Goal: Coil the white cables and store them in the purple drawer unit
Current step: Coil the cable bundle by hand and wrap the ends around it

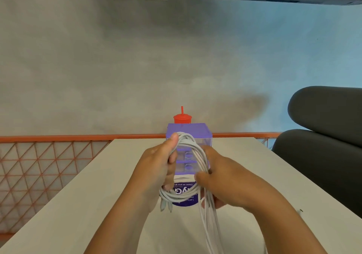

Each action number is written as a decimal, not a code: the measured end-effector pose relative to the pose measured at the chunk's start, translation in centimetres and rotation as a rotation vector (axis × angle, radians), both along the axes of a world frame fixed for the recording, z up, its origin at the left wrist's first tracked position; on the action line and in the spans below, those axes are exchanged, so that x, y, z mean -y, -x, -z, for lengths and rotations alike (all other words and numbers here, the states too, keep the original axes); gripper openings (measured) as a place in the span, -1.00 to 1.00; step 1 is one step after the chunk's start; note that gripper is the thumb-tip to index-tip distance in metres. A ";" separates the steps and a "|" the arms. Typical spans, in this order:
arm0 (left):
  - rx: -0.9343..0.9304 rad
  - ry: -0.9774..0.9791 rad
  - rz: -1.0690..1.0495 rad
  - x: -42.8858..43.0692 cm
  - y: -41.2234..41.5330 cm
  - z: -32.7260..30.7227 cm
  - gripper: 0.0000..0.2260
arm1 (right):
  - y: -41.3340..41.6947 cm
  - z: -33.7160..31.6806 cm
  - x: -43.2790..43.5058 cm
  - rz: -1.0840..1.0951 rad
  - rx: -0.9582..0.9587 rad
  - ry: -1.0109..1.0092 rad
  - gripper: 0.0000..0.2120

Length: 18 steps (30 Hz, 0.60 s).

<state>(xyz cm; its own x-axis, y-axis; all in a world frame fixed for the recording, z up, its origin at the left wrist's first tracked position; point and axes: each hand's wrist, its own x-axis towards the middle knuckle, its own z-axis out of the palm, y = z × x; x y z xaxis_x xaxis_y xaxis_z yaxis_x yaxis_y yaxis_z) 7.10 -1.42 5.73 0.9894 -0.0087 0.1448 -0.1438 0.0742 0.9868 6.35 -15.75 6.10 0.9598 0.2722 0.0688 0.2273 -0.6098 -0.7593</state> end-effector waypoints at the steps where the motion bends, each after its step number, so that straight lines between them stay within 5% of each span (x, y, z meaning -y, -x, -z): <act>1: 0.000 0.023 -0.019 -0.2 -0.2 0.1 -0.58 | 0.2 -0.1 0.0 -0.019 -0.003 0.022 -0.59; 8: -0.040 0.259 -0.074 -3.1 -1.5 -0.1 -0.56 | 0.3 -1.4 2.3 -0.096 0.128 0.071 -0.80; 13: 0.024 0.365 -0.022 -2.4 -1.1 -0.3 -0.57 | -0.1 -0.2 0.3 -0.194 0.095 -0.016 -0.63; 18: 0.058 0.337 -0.122 -3.0 -1.4 -0.3 -0.56 | -1.2 1.3 -1.4 -0.095 0.177 0.107 -0.90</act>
<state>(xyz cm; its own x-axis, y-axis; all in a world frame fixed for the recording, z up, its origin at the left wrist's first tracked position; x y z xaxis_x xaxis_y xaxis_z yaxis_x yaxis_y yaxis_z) 8.46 1.63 6.04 0.9702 0.1672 0.1752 -0.2268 0.3729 0.8997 7.53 -14.36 4.80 0.9052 0.3752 0.1994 0.4110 -0.6541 -0.6349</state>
